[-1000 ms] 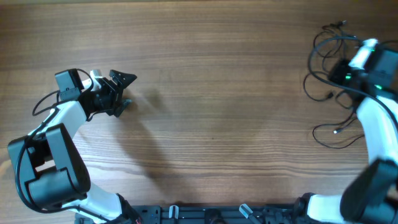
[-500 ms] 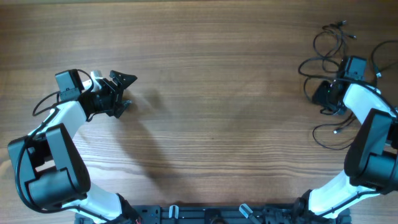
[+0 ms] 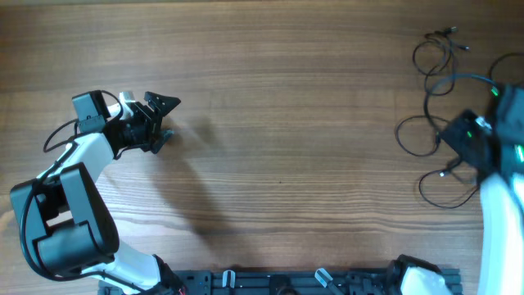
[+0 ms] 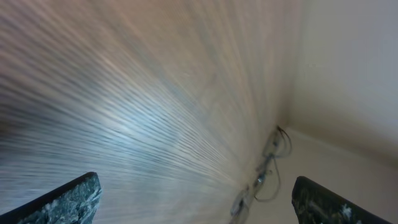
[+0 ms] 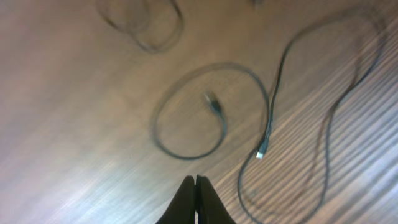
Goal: Untangle cables
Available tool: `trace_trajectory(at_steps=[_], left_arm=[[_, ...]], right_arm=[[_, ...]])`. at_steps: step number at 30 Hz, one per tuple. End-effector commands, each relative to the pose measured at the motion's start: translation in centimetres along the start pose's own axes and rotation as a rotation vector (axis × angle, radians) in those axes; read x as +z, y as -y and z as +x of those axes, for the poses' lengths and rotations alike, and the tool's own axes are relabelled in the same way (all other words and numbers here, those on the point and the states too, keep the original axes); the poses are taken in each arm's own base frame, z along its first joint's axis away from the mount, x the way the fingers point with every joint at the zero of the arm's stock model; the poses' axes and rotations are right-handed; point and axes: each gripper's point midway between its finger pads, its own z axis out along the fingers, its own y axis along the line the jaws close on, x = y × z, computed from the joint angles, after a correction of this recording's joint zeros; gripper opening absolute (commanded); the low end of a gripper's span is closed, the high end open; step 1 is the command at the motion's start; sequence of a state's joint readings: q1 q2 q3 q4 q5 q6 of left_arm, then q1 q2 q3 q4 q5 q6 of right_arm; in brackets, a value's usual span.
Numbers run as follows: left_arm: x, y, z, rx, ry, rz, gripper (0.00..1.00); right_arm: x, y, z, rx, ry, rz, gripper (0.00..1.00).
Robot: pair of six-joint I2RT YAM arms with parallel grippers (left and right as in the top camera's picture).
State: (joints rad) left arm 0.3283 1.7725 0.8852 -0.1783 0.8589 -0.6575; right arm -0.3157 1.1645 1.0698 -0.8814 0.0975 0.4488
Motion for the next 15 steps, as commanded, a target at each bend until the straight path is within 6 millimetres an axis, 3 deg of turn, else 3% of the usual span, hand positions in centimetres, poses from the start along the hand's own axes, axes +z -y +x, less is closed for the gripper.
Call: trace_trajectory(at_steps=[1, 4, 6, 8, 10, 13, 15], left_arm=[[-0.7, 3.2, 0.8, 0.106, -0.015, 0.088, 0.99], [-2.2, 7.3, 1.8, 0.323, 0.050, 0.116, 0.99], [-3.8, 10.5, 3.2, 0.505, 0.128, 0.103, 0.99], [-5.1, 12.1, 4.4, 0.632, 0.204, 0.055, 0.99], [-7.6, 13.8, 6.4, 0.805, 0.323, -0.044, 0.99], [-13.4, 14.4, 9.5, 0.929, 0.554, -0.229, 1.00], [-16.8, 14.3, 11.4, 0.962, 0.662, -0.279, 1.00]], right_arm=[[-8.5, 0.0, -0.8, -0.032, 0.223, -0.133, 0.04], [-15.8, 1.4, 0.6, -0.049, 0.439, -0.218, 0.09], [-19.1, 2.6, 2.1, -0.054, 0.545, -0.252, 0.27], [-21.0, 3.3, 3.1, -0.046, 0.612, -0.281, 0.43], [-22.5, 3.8, 3.9, -0.040, 0.673, -0.307, 0.48], [-22.9, 4.0, 4.1, -0.036, 0.689, -0.315, 0.67], [-23.0, 4.0, 4.0, -0.036, 0.693, -0.316, 1.00]])
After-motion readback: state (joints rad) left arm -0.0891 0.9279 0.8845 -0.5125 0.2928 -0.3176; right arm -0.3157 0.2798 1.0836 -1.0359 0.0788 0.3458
